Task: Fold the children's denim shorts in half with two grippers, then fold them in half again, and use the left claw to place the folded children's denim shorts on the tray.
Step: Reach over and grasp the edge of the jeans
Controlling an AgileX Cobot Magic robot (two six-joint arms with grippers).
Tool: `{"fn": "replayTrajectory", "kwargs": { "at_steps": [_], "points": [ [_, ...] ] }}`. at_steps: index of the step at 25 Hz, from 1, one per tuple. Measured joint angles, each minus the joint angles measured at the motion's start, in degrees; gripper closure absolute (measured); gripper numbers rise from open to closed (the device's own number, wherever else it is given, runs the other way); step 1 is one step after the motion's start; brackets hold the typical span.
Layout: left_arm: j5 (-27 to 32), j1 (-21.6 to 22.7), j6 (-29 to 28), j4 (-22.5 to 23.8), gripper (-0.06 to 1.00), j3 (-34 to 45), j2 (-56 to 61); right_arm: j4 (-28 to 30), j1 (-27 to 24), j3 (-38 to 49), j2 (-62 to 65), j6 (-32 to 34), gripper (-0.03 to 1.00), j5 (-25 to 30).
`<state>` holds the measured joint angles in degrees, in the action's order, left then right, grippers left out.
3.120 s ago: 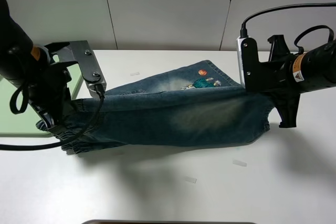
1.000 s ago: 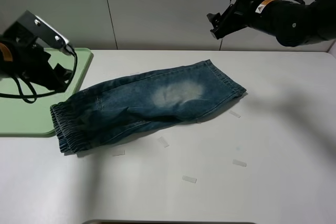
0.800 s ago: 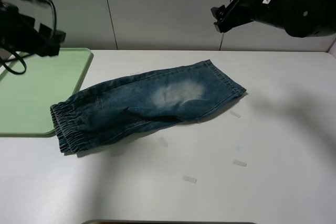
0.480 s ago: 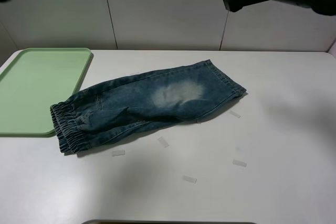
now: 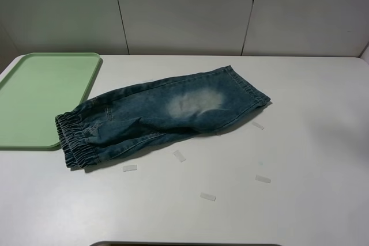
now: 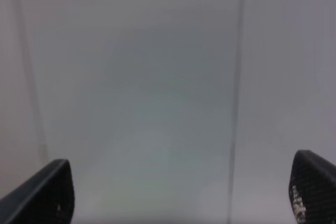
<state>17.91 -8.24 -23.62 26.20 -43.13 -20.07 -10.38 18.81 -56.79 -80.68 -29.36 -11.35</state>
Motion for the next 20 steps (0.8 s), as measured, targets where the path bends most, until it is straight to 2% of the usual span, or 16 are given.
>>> {"fn": "replayTrajectory", "kwargs": {
  "at_steps": [2,7,9,11,14,20],
  "points": [
    [7.2,0.0,8.0,-5.3,0.13,-3.9,2.4,0.0,0.0,0.0,0.4,0.2,0.30,0.3],
    [22.9,0.0,32.7,-24.1,0.13,-11.9,3.5,-0.5,0.0,0.0,0.6,0.3,0.30,2.9],
    [28.7,0.0,38.1,-29.7,0.13,-13.8,3.5,-1.1,0.0,0.0,0.6,0.3,0.30,3.2],
    [32.3,0.0,39.4,-31.9,0.13,-14.6,3.5,-1.8,0.0,0.0,0.6,0.3,0.30,3.5],
    [37.3,-0.4,39.1,-32.4,0.13,-14.8,3.5,-2.4,0.0,0.0,0.6,0.3,0.30,5.5],
    [47.6,-4.1,34.3,-32.1,0.13,-13.2,3.9,-2.9,0.0,0.0,0.9,0.3,0.30,6.1]
  ]
}}
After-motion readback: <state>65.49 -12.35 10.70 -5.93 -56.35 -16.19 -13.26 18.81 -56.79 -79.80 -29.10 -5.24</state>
